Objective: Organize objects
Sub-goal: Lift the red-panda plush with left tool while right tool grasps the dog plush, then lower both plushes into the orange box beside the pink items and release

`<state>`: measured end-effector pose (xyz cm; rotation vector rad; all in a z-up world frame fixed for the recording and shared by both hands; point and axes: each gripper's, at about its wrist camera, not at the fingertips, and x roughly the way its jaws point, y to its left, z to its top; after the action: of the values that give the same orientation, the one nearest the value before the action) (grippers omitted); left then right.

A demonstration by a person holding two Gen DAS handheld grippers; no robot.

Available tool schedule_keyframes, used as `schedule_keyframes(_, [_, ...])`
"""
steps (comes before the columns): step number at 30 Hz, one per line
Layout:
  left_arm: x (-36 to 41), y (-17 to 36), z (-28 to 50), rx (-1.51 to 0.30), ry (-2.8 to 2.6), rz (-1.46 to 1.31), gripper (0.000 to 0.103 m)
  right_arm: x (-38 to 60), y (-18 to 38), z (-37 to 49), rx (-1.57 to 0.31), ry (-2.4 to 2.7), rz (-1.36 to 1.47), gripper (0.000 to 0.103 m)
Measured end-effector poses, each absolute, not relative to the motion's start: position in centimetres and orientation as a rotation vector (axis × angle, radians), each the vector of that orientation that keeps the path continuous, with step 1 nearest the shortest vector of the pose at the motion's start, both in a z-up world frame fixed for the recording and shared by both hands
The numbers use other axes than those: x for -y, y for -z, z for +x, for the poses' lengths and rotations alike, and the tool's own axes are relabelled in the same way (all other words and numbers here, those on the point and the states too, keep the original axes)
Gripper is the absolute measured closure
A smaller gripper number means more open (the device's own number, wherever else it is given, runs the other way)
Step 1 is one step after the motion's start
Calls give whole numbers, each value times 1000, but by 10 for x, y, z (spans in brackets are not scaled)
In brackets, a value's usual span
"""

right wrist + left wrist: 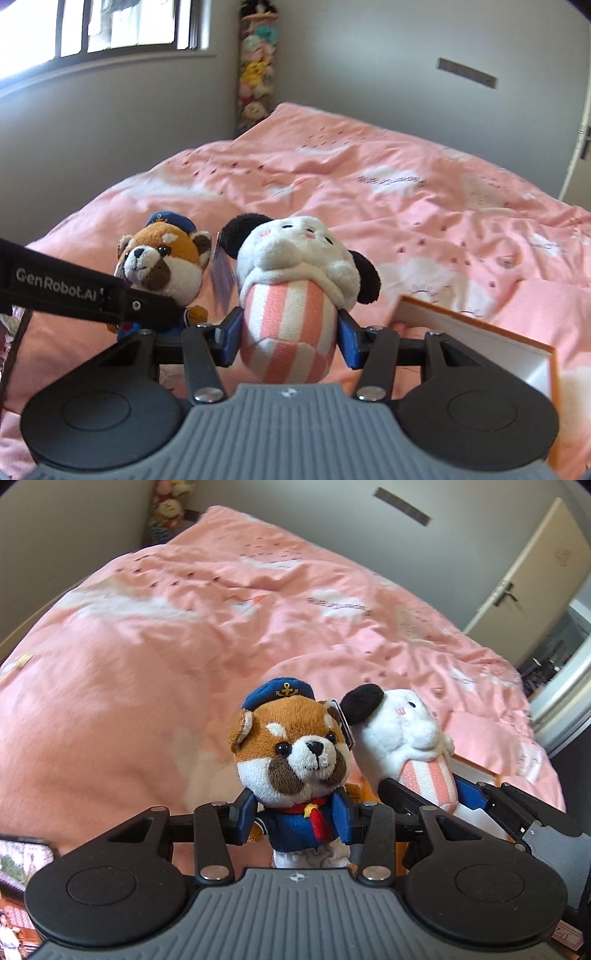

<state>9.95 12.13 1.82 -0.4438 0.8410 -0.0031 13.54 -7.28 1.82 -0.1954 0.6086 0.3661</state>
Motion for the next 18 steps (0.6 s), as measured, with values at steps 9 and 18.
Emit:
schedule_keyframes(9, [-46, -37, 140, -851, 316, -412, 55, 174, -34, 116, -578, -118, -102, 49])
schedule_keyframes(18, [24, 6, 206, -1012, 512, -428, 55, 238, 0, 126, -676, 11, 6, 49])
